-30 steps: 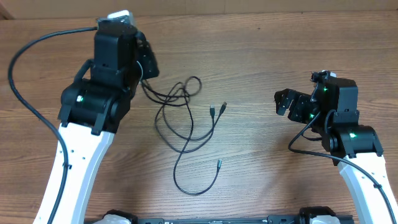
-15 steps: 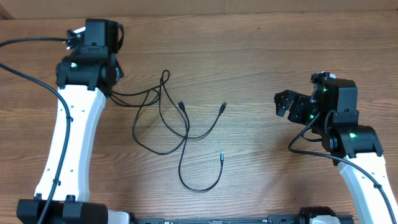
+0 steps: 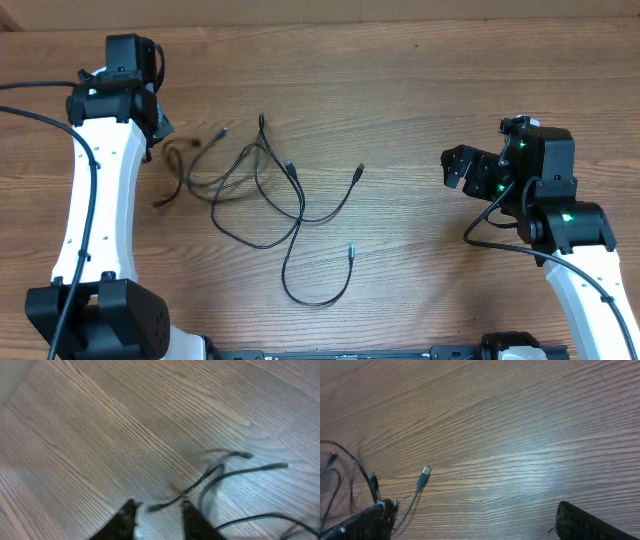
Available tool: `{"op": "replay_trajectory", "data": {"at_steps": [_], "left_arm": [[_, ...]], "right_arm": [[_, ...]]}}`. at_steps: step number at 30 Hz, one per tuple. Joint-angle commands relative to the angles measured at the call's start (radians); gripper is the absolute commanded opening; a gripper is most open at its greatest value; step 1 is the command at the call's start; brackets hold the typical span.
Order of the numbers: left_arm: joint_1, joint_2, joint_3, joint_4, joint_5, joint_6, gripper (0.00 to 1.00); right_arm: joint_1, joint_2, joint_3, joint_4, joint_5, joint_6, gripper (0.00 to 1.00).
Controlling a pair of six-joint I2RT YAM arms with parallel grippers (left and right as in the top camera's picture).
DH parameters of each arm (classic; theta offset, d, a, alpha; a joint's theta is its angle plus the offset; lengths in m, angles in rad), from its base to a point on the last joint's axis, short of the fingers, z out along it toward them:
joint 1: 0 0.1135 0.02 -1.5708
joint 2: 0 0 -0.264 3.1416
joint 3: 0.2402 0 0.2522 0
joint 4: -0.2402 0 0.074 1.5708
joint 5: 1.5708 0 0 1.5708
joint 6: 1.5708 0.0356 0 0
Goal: Untangle cables
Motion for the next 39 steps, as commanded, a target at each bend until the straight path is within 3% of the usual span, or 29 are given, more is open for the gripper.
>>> {"op": "replay_trajectory", "data": {"at_steps": [1, 5, 8, 27, 39], "left_arm": [[0.006, 0.004, 0.023, -0.003, 0.032, -0.011, 0.41], [0.006, 0.004, 0.023, -0.01, 0.073, -0.011, 0.66], [0.006, 0.004, 0.023, -0.018, 0.127, -0.01, 0.76], [-0.003, 0.004, 0.021, -0.016, 0.468, 0.232, 0.95], [-0.113, 0.031, 0.021, -0.017, 0.485, 0.286, 1.0]], "right_arm": [[-0.002, 0.0, -0.005, 0.001, -0.005, 0.008, 1.0], [-0.002, 0.0, -0.005, 0.001, -0.005, 0.008, 1.0], [-0.002, 0.0, -0.005, 0.001, -0.005, 0.008, 1.0], [-0.002, 0.0, -0.005, -0.002, -0.005, 0.008, 1.0], [-0.002, 0.0, -0.005, -0.002, -0.005, 0.008, 1.0]]}}
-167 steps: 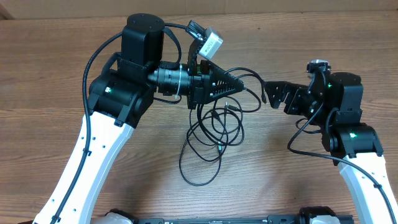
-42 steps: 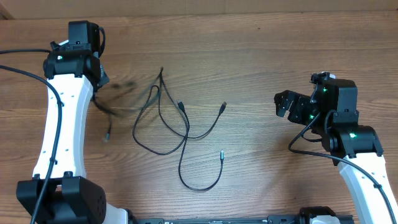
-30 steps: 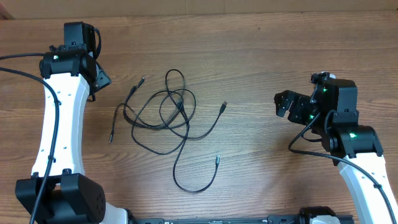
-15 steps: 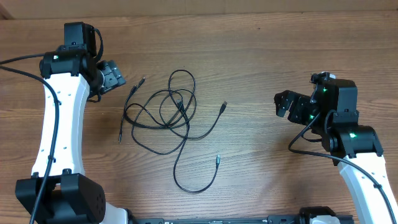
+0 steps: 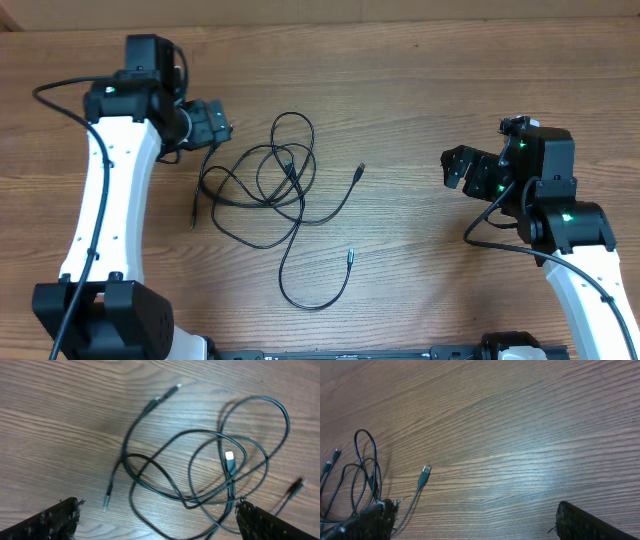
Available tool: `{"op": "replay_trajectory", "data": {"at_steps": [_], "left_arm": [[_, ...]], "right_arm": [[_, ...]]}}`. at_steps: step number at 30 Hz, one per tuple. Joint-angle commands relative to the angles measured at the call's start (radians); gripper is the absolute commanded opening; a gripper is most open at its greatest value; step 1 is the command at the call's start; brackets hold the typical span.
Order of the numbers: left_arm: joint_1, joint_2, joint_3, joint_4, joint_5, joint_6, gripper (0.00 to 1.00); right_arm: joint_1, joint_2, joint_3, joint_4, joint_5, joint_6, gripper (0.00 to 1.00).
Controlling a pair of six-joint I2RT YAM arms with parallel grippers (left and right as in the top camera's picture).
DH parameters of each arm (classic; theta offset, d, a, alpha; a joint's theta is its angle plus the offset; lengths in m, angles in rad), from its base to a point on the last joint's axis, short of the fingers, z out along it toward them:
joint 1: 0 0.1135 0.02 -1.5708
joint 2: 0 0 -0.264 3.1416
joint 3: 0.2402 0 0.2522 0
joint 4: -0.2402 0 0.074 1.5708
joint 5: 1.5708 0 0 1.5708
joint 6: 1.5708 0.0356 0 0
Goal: Untangle cables
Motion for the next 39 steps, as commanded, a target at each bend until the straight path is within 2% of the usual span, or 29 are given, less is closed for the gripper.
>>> {"op": "replay_trajectory", "data": {"at_steps": [1, 15, 25, 39], "left_arm": [[-0.038, 0.032, 0.021, 0.001, 0.015, 0.026, 1.0], [-0.188, 0.211, 0.02, 0.01, 0.015, 0.026, 1.0], [-0.249, 0.229, 0.02, 0.113, 0.026, 0.02, 1.0], [-0.392, 0.337, 0.02, 0.282, -0.008, -0.122, 1.0]], "right_arm": [[-0.002, 0.0, -0.005, 0.002, -0.005, 0.008, 1.0], [-0.002, 0.0, -0.005, -0.001, -0.005, 0.008, 1.0], [-0.002, 0.0, -0.005, -0.002, -0.005, 0.008, 1.0], [-0.002, 0.018, -0.005, -0.01, -0.005, 0.008, 1.0]]}}
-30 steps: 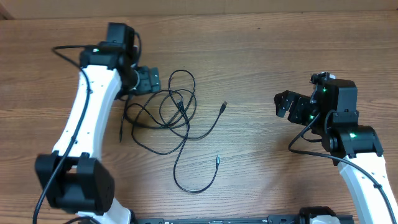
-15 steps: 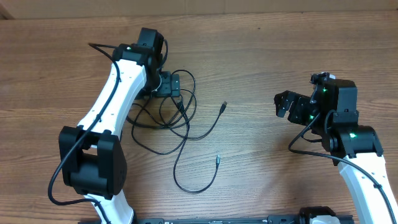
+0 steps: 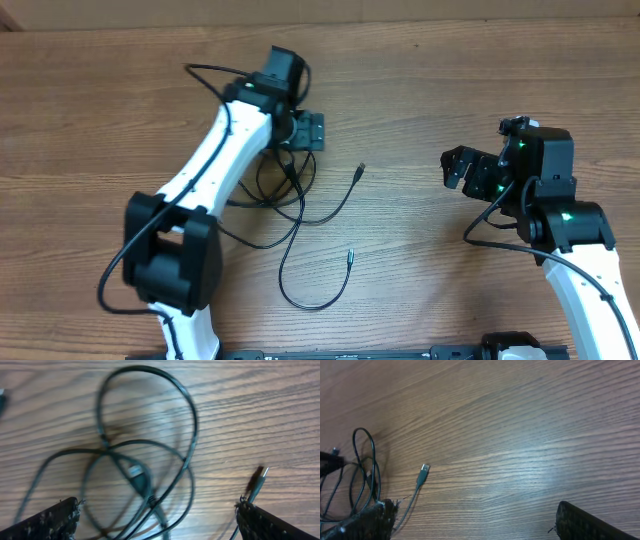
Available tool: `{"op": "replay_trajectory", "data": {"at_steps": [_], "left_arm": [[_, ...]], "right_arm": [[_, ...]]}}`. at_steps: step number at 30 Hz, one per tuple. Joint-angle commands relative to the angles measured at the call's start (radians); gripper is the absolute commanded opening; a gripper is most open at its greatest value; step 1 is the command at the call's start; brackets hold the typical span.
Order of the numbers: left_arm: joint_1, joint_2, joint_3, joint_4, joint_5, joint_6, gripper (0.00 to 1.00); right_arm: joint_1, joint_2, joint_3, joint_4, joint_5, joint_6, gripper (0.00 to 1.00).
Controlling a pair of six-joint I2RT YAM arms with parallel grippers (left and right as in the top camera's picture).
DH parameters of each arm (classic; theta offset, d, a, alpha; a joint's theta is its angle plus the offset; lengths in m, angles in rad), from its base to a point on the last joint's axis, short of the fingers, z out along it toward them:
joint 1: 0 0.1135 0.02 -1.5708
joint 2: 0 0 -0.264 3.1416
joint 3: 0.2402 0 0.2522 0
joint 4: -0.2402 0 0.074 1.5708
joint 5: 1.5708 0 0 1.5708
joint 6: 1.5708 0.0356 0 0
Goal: Untangle cables
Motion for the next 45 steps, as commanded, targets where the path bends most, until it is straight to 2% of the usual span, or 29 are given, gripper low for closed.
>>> {"op": "replay_trajectory", "data": {"at_steps": [1, 7, 13, 21, 35, 45], "left_arm": [[-0.045, 0.071, 0.019, 0.044, -0.015, -0.057, 1.0], [-0.084, 0.135, 0.02, 0.144, -0.094, -0.126, 1.0], [-0.084, 0.139, 0.02, 0.239, -0.097, -0.136, 1.0], [-0.091, 0.14, 0.02, 0.259, -0.188, -0.135, 1.0], [-0.091, 0.14, 0.008, 0.312, -0.191, -0.135, 0.97], [-0.091, 0.14, -0.075, 0.381, -0.191, -0.135, 0.97]], "right_arm": [[-0.002, 0.014, -0.005, -0.005, -0.005, 0.008, 1.0], [-0.002, 0.029, -0.005, -0.011, -0.005, 0.008, 1.0], [-0.002, 0.037, -0.005, -0.013, -0.005, 0.008, 1.0], [-0.002, 0.06, -0.005, -0.013, -0.005, 0.008, 1.0], [-0.002, 0.068, -0.005, -0.013, -0.005, 0.008, 1.0], [-0.002, 0.068, -0.005, -0.013, -0.005, 0.008, 1.0]]}}
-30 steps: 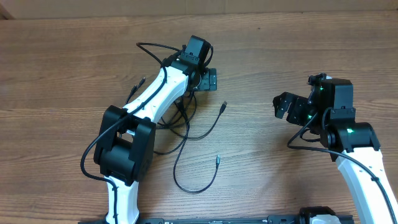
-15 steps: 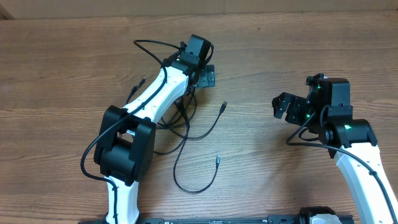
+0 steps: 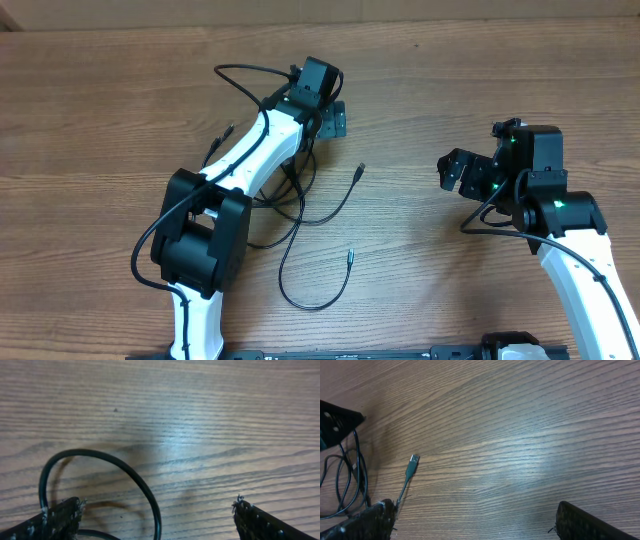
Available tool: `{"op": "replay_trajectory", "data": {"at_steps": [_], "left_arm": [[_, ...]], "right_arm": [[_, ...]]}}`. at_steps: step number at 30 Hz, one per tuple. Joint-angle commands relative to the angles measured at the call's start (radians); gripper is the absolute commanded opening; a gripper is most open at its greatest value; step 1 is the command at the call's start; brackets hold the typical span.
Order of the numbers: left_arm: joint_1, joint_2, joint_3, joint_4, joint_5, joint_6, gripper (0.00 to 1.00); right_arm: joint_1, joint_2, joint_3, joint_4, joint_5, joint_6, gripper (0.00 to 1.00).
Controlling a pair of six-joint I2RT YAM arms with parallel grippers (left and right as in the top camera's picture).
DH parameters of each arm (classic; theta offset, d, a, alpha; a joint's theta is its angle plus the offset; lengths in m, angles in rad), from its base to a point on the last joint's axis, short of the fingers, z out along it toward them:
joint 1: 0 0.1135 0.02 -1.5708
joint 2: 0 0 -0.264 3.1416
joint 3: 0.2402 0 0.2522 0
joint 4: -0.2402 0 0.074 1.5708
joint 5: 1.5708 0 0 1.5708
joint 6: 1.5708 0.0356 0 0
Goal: Untangle cables
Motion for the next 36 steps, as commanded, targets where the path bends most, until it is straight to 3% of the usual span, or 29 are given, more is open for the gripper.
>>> {"op": "replay_trajectory", "data": {"at_steps": [1, 11, 20, 29, 36], "left_arm": [[-0.007, 0.013, -0.04, 0.015, -0.017, -0.014, 0.97], [-0.007, 0.013, -0.077, 0.032, -0.017, -0.014, 0.96], [-0.007, 0.013, -0.087, 0.039, -0.018, -0.014, 0.82], [-0.006, 0.013, -0.088, 0.039, -0.02, -0.014, 0.82], [-0.006, 0.014, -0.088, 0.038, -0.02, -0.014, 0.72]], "right_arm": [[-0.002, 0.002, -0.005, 0.006, -0.005, 0.008, 1.0], [-0.002, 0.002, -0.005, 0.005, -0.005, 0.007, 1.0], [-0.002, 0.002, -0.005, 0.006, -0.005, 0.008, 0.99], [-0.002, 0.002, -0.005, 0.005, -0.005, 0.008, 0.93], [-0.002, 0.002, -0.005, 0.005, -0.005, 0.008, 0.91]]}}
